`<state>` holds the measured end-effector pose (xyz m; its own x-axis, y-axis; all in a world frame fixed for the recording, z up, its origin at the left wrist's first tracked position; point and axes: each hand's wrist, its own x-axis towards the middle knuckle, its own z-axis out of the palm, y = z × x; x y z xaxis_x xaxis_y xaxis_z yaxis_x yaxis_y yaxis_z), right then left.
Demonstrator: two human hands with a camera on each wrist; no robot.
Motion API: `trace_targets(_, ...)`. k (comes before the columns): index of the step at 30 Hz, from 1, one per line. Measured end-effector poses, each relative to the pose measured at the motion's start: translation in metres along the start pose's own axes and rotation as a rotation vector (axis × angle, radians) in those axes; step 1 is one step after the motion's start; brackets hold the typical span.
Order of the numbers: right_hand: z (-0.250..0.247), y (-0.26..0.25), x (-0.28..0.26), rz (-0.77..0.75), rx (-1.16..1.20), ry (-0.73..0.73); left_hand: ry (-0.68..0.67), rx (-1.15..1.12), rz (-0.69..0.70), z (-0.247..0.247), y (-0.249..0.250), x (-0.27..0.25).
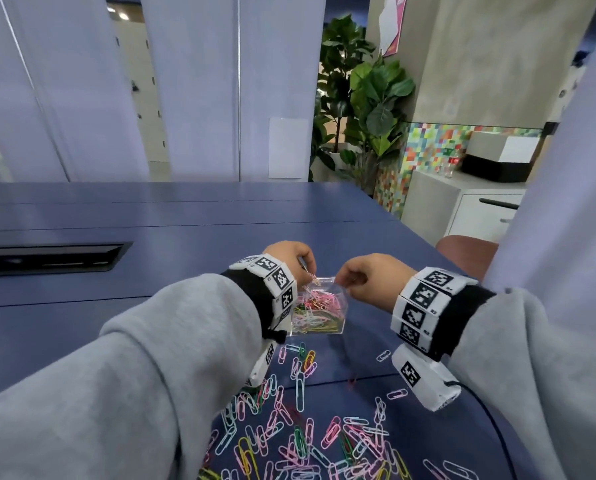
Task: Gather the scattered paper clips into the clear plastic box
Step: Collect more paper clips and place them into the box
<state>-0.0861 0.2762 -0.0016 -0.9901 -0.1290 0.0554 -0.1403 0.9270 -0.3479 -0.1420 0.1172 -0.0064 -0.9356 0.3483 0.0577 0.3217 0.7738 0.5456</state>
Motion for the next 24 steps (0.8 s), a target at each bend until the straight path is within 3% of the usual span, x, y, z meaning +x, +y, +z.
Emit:
trace_targets(5, -0.003, 0.005, -0.026, 0.009, -0.038, -0.033, -0.058, 0.077, 0.001, 0.008, 0.001, -0.01)
trace_targets(11, -0.012, -0.004, -0.059, 0.025, -0.1, -0.11, -0.015, 0.08, 0.035, -0.016, 0.003, -0.045)
trace_targets(14, -0.013, -0.011, -0.082, 0.045, -0.186, -0.233, -0.163, 0.023, 0.043, -0.024, -0.001, -0.08)
trace_targets(17, -0.008, -0.017, -0.105, 0.05, -0.308, -0.335, -0.36, 0.193, 0.016, -0.021, -0.009, -0.117)
trace_targets(24, 0.007, -0.014, -0.144, 0.151, -0.478, -0.425, -0.427, 0.454, -0.123, -0.018, -0.028, -0.165)
